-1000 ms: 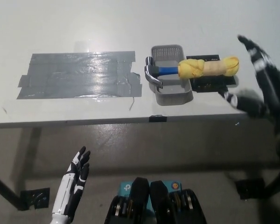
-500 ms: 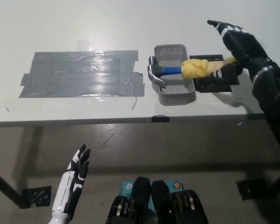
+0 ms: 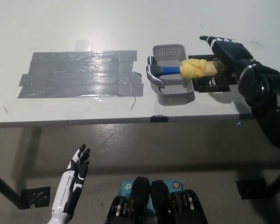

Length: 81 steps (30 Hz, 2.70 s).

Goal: The robot picks the hammer placed on top of the gray container with right hand and places it on the grey area of the desk

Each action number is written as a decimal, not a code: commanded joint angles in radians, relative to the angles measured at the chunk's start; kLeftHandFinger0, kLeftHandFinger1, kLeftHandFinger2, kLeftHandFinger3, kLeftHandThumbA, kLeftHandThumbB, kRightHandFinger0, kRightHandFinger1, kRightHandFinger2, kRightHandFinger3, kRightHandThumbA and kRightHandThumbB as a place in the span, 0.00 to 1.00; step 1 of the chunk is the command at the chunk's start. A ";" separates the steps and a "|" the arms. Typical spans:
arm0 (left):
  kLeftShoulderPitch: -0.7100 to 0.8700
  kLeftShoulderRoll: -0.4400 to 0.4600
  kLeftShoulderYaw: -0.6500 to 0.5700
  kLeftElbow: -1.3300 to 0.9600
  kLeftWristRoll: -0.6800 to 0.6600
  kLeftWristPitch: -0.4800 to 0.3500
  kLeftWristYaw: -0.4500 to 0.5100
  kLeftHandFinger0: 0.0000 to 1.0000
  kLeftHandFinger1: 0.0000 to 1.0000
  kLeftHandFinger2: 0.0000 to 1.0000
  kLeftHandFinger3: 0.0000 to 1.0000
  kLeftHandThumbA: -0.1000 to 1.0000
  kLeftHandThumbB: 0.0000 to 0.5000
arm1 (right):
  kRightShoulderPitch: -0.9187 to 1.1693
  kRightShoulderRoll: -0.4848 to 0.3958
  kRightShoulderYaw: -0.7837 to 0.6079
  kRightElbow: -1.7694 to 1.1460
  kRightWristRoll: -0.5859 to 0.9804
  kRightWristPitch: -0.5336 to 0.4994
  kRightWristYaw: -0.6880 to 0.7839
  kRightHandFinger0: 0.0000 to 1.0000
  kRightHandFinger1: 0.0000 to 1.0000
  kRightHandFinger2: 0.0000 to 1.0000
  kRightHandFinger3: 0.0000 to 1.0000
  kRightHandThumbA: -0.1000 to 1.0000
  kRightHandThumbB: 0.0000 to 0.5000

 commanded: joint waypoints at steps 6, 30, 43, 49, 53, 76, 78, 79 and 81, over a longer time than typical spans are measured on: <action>-0.015 0.009 -0.009 -0.015 0.009 -0.024 0.007 1.00 1.00 1.00 1.00 0.94 0.18 | -0.104 0.035 0.010 0.075 -0.018 0.010 -0.015 1.00 1.00 1.00 1.00 1.00 0.89; -0.019 0.018 -0.010 -0.020 0.011 -0.025 0.005 1.00 1.00 1.00 1.00 0.91 0.15 | -0.119 0.064 0.035 0.118 -0.035 0.005 -0.027 1.00 1.00 1.00 1.00 1.00 0.91; -0.023 0.021 -0.011 -0.020 0.017 -0.019 0.005 1.00 1.00 1.00 1.00 0.92 0.17 | -0.133 0.093 -0.010 0.250 -0.032 -0.112 -0.328 0.74 0.78 0.82 0.88 0.69 0.76; -0.022 0.021 -0.012 -0.017 0.013 -0.032 0.004 1.00 1.00 1.00 1.00 0.92 0.15 | -0.145 0.109 0.022 0.389 -0.074 -0.237 -0.617 0.01 0.39 0.79 0.62 0.00 0.36; -0.036 0.021 -0.011 -0.018 0.015 -0.023 0.004 1.00 1.00 1.00 1.00 0.92 0.15 | -0.167 0.118 0.029 0.432 -0.069 -0.276 -0.661 0.01 0.46 0.84 0.71 0.00 0.35; -0.059 0.034 -0.016 -0.016 0.012 -0.029 -0.004 1.00 1.00 1.00 1.00 0.94 0.15 | -0.253 0.146 -0.093 0.472 0.038 -0.375 -0.738 0.00 0.36 0.77 0.74 0.00 0.25; -0.061 0.035 -0.017 -0.014 0.014 -0.027 -0.002 1.00 1.00 1.00 1.00 0.94 0.16 | -0.261 0.144 -0.098 0.455 0.033 -0.366 -0.730 0.00 0.33 0.75 0.69 0.00 0.25; -0.061 0.036 -0.018 -0.014 0.017 -0.024 -0.002 1.00 1.00 1.00 1.00 0.94 0.16 | -0.266 0.144 -0.101 0.453 0.032 -0.363 -0.727 0.00 0.33 0.75 0.69 0.00 0.25; -0.060 0.039 -0.020 -0.017 0.014 -0.023 -0.003 1.00 1.00 1.00 1.00 0.95 0.14 | -0.284 0.146 -0.108 0.448 0.031 -0.361 -0.732 0.00 0.34 0.76 0.68 0.00 0.28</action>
